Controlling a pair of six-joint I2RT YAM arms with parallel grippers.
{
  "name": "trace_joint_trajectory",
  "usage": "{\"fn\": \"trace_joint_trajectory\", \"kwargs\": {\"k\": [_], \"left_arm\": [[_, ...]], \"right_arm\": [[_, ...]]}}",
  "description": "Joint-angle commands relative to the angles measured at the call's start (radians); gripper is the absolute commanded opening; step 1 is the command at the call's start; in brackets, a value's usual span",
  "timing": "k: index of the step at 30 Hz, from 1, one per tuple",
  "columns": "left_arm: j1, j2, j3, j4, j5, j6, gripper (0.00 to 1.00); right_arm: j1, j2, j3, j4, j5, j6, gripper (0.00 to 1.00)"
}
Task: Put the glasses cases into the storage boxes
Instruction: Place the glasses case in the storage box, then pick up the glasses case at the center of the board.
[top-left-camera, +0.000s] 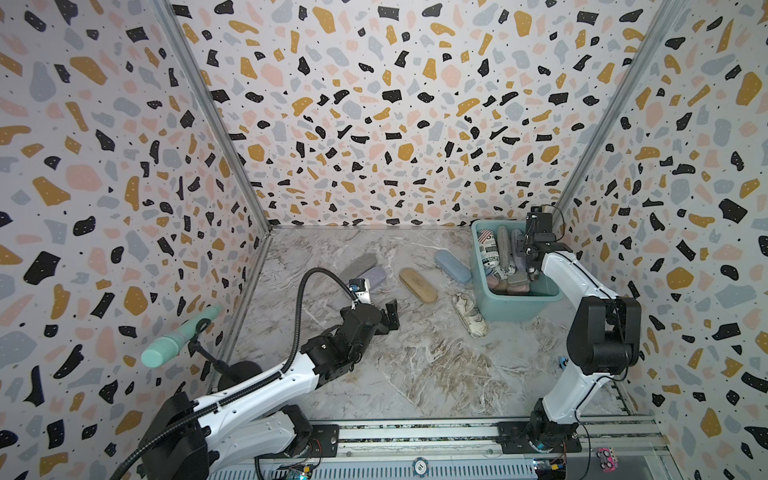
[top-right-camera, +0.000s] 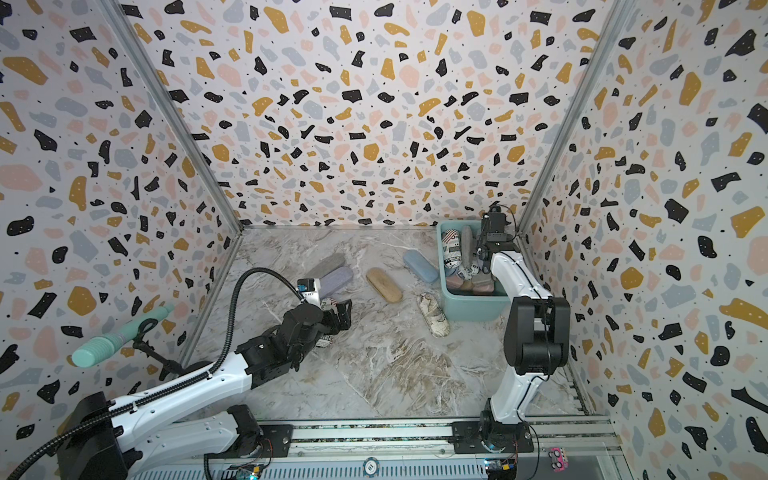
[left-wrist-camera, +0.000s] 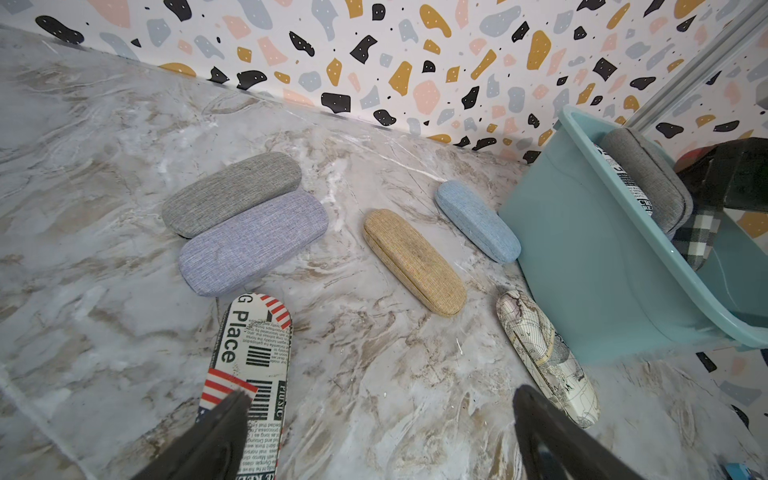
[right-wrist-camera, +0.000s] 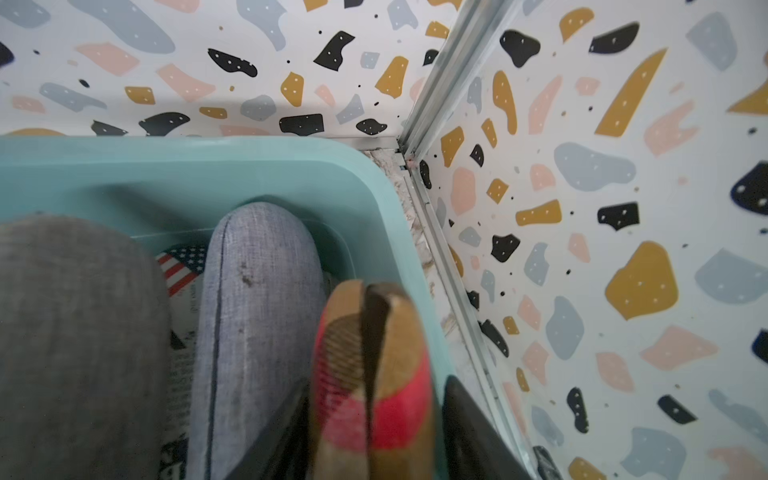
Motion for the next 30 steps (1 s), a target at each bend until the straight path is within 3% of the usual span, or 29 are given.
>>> {"fn": "trace_joint_trajectory", "kwargs": {"k": [1,12,18,20,24,30], "left_arm": [[0.016,0.015,0.039,0.007,0.028,0.000,0.99],[0.093,0.102,0.098,-0.076,0.005,0.010,0.99],[0.117,0.086,0.063,-0.118,-0.104,-0.025,0.95],[0.130,0.095,0.049,-0.137,-0.121,-0.029,0.95],[0.176,0.149,0.049,-0.183,-0.058,-0.008,0.97],[0.200,0.272,0.047,-0.232,-0.007,-0.007,0.98]], "right_arm": [[0.007,-0.029,0.058,0.013,-0.017,0.005,0.63],[0.138,-0.245,-0.035,-0.025,0.048,0.123,0.73],[0.307,-0.455,-0.249,0.066,-0.070,0.193,0.73],[0.359,-0.516,-0.324,0.100,-0.181,0.243,0.73],[0.471,-0.576,-0.412,0.110,-0.297,0.282,0.71],[0.547,-0.603,-0.428,0.012,-0.336,0.306,0.73]]}}
